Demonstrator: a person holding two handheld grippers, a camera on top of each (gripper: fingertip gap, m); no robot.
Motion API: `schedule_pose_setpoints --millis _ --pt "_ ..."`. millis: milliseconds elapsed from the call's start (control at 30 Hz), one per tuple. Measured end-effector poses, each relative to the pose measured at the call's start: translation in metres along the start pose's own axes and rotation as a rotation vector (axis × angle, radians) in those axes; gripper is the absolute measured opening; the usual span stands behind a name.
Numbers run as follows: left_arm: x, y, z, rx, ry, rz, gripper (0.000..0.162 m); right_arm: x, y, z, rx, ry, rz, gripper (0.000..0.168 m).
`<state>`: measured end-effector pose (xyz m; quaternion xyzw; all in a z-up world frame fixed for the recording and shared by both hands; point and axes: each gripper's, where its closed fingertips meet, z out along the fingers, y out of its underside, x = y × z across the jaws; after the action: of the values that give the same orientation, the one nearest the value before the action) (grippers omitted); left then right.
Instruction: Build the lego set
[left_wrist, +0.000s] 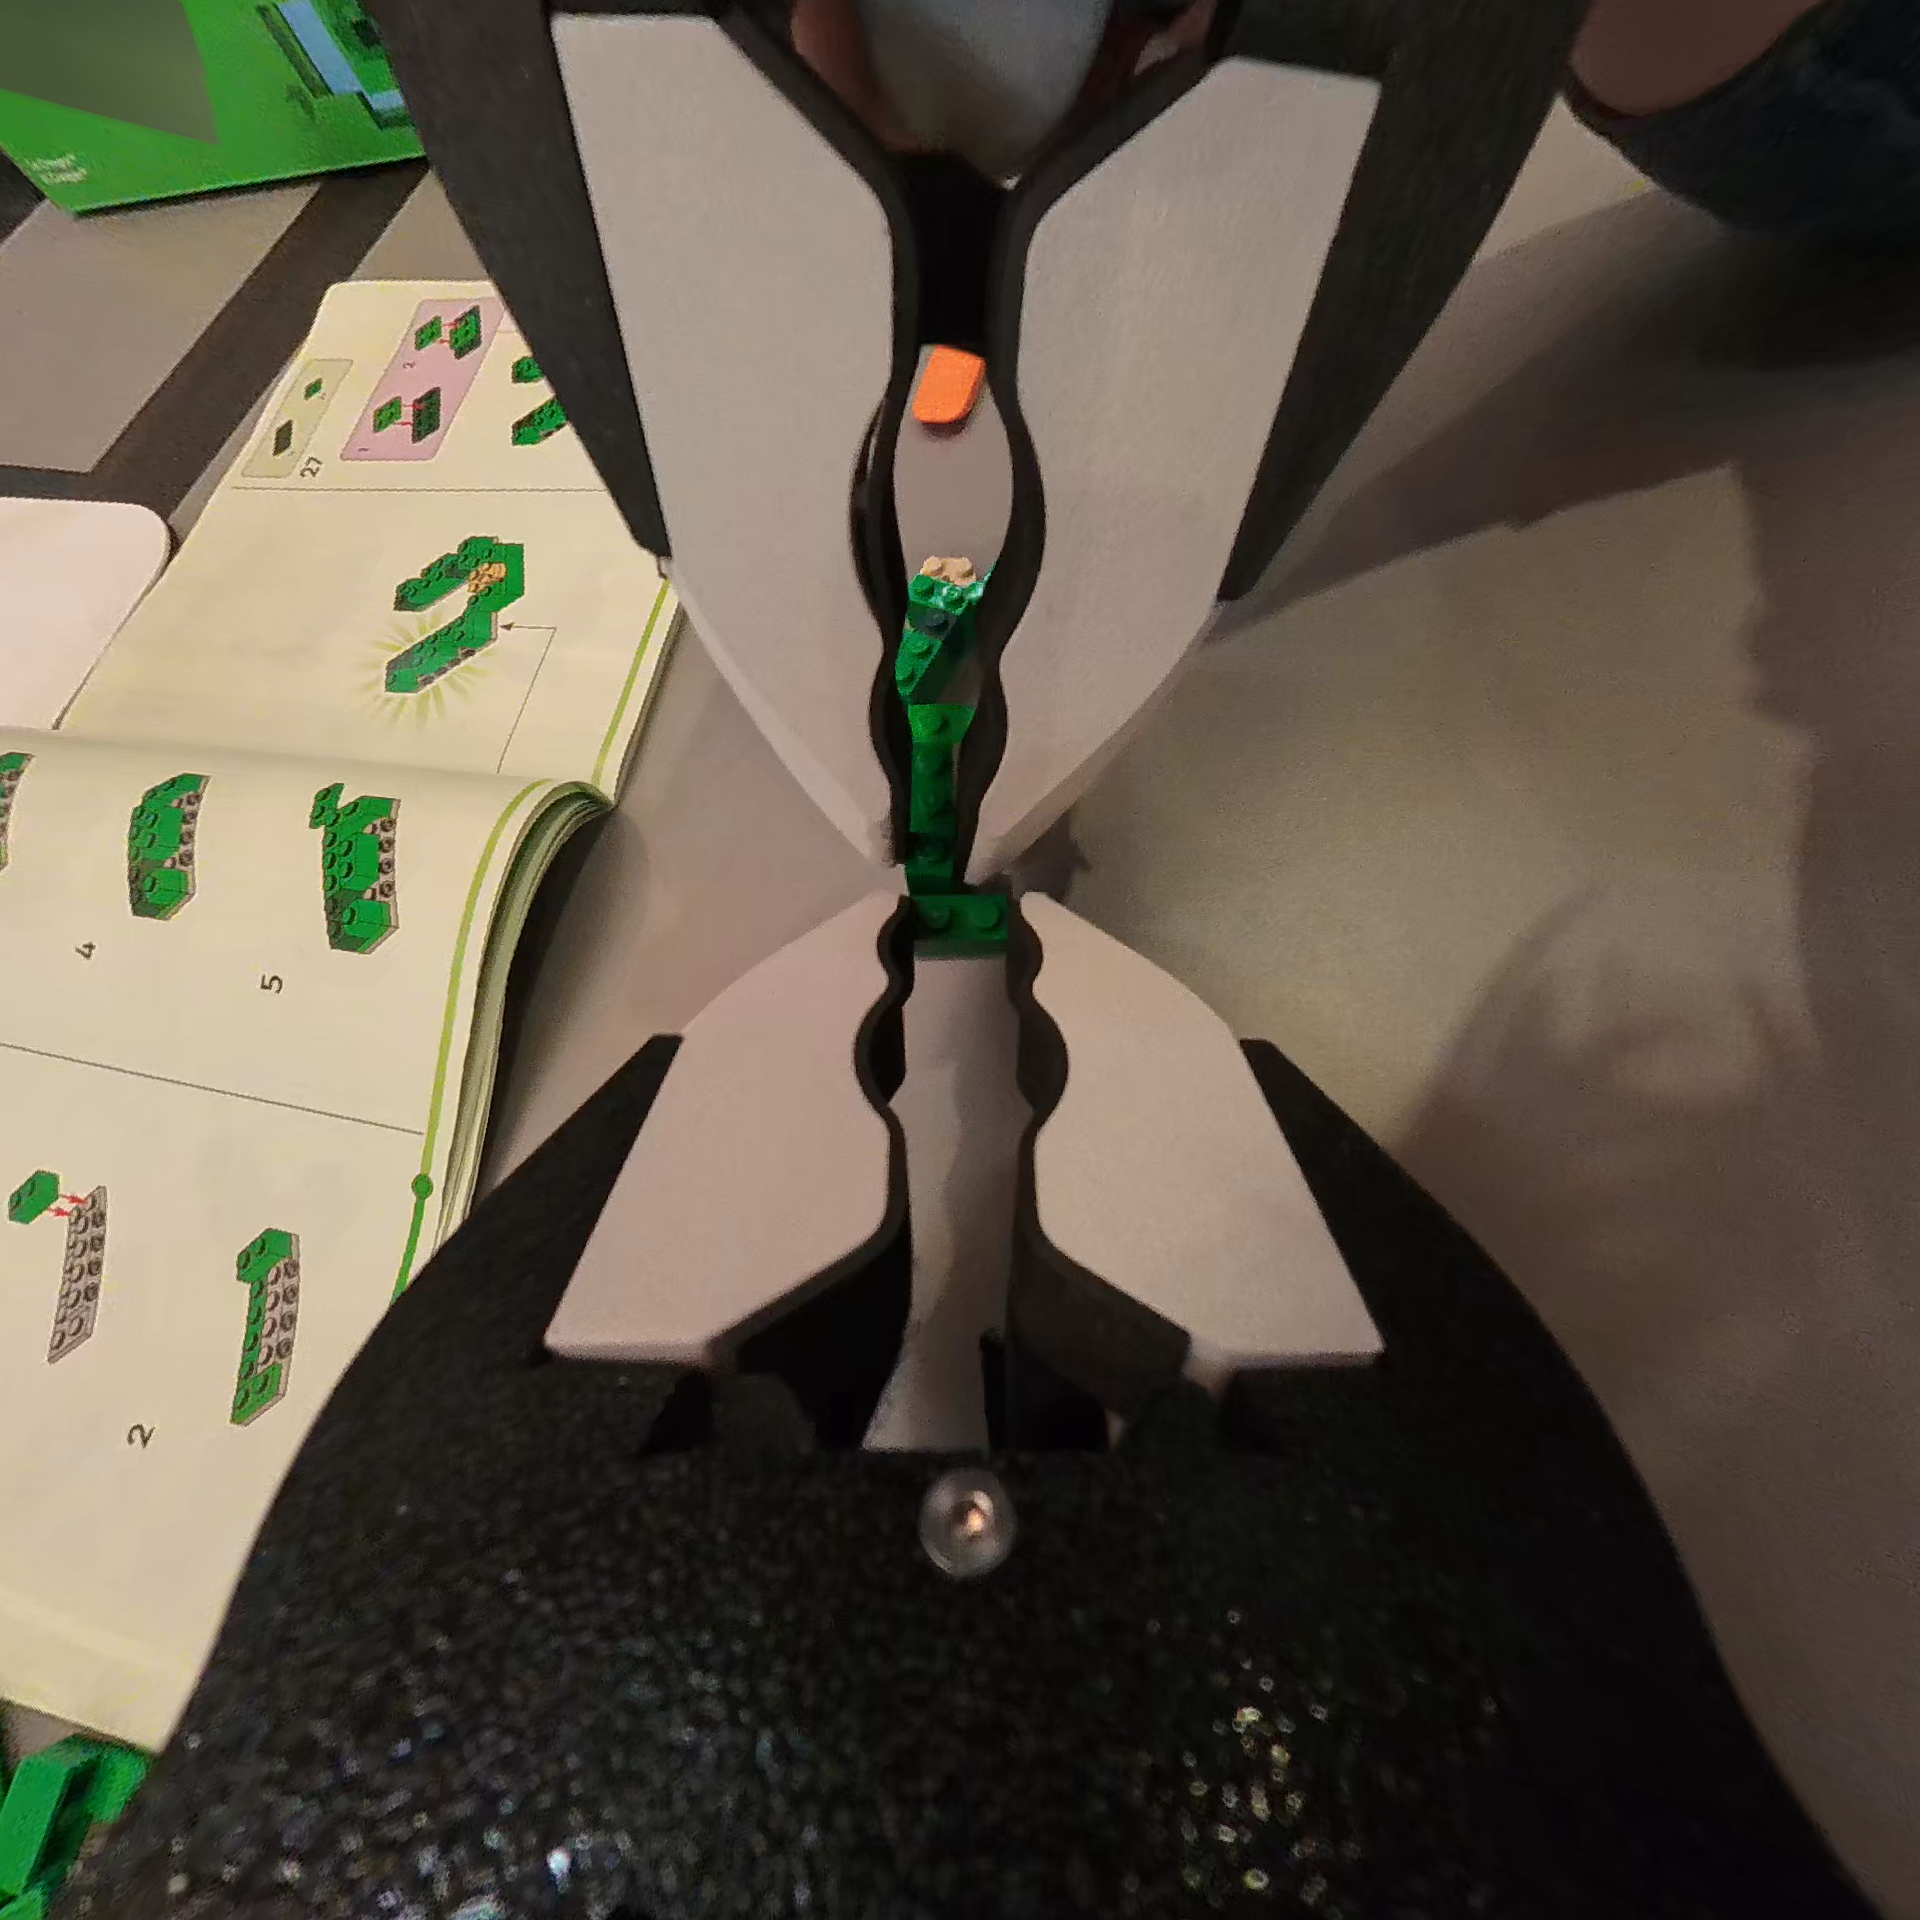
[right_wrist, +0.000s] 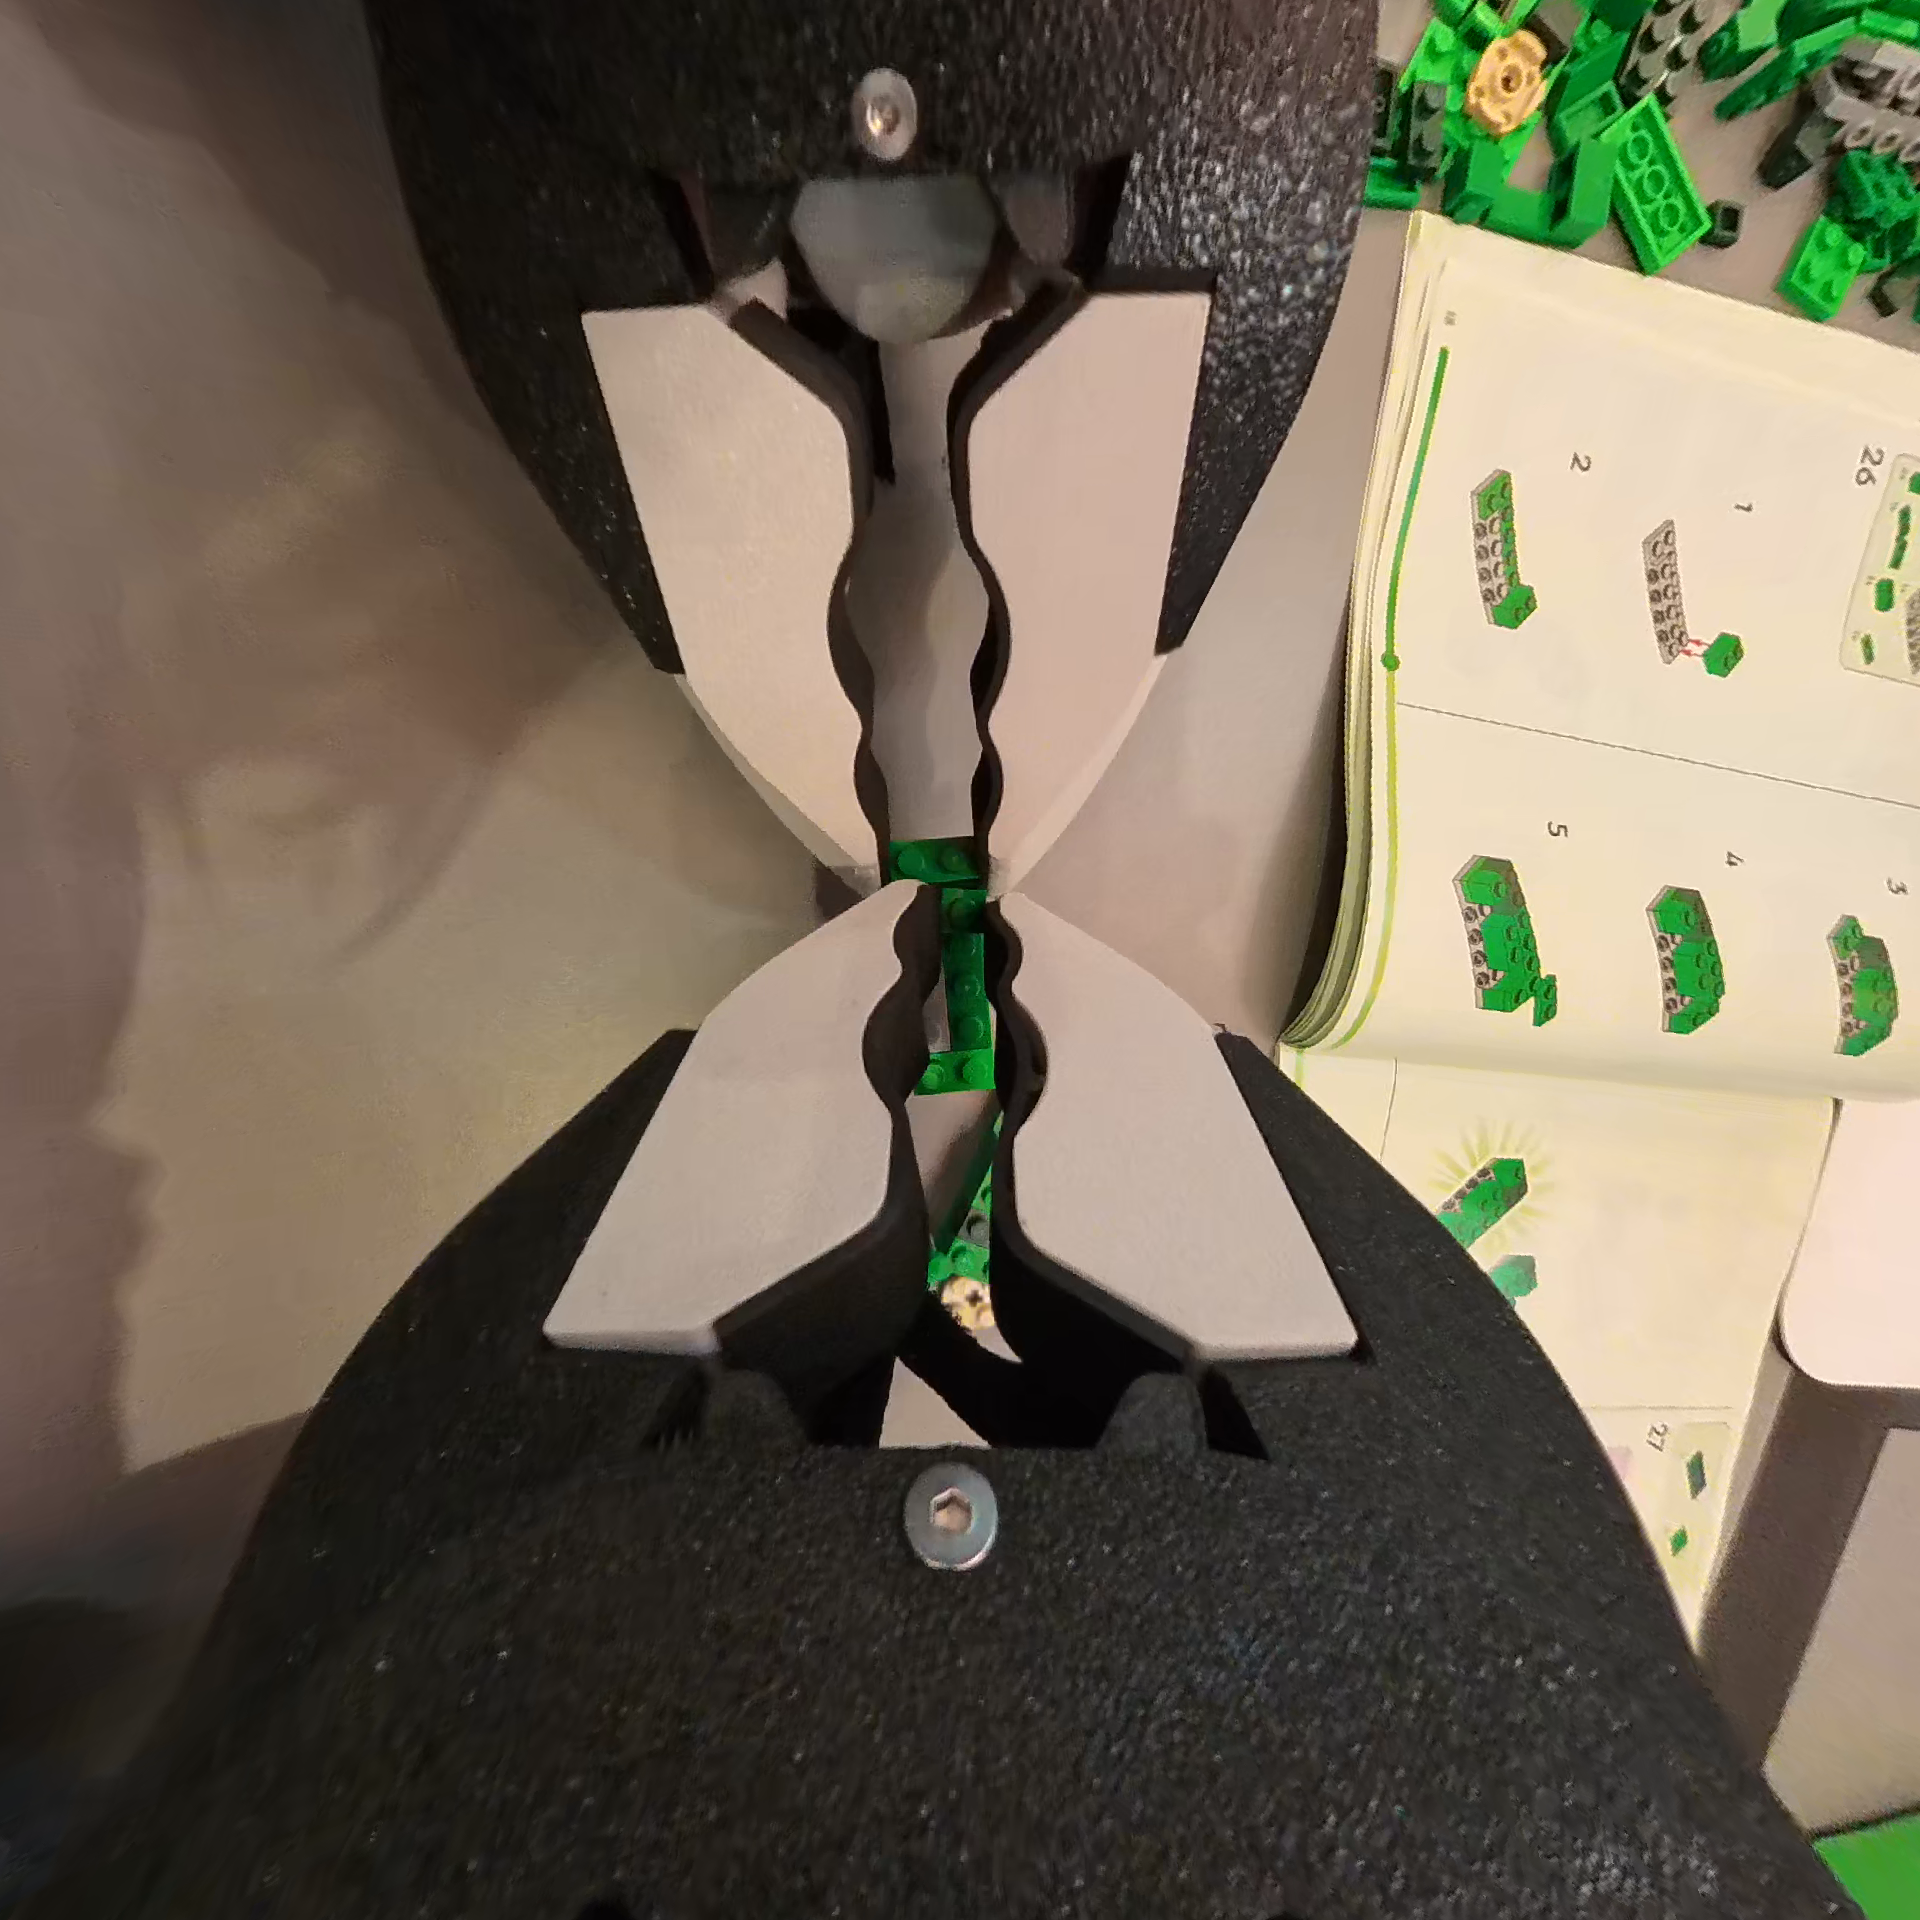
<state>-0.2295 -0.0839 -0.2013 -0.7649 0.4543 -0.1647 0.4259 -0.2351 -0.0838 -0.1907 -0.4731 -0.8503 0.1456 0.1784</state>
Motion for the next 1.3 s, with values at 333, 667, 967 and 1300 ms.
schedule_pose_setpoints --millis 333,667,967,1300 --pt "0.004 -0.015 -0.005 0.144 0.046 -0.049 0.016 -0.002 -0.003 -0.014 -0.108 -0.087 -0.039 0.007" --pt "0.009 -0.022 -0.005 0.177 0.042 -0.036 0.016 -0.007 -0.002 -0.021 -0.2 -0.116 -0.053 0.008" --pt "0.009 -0.023 -0.006 0.19 0.042 -0.051 0.016 -0.009 -0.001 -0.021 -0.201 -0.114 -0.034 0.01" --pt "0.01 -0.023 -0.005 0.187 0.055 -0.051 0.016 -0.008 0.0 -0.023 -0.193 -0.112 -0.013 0.008"
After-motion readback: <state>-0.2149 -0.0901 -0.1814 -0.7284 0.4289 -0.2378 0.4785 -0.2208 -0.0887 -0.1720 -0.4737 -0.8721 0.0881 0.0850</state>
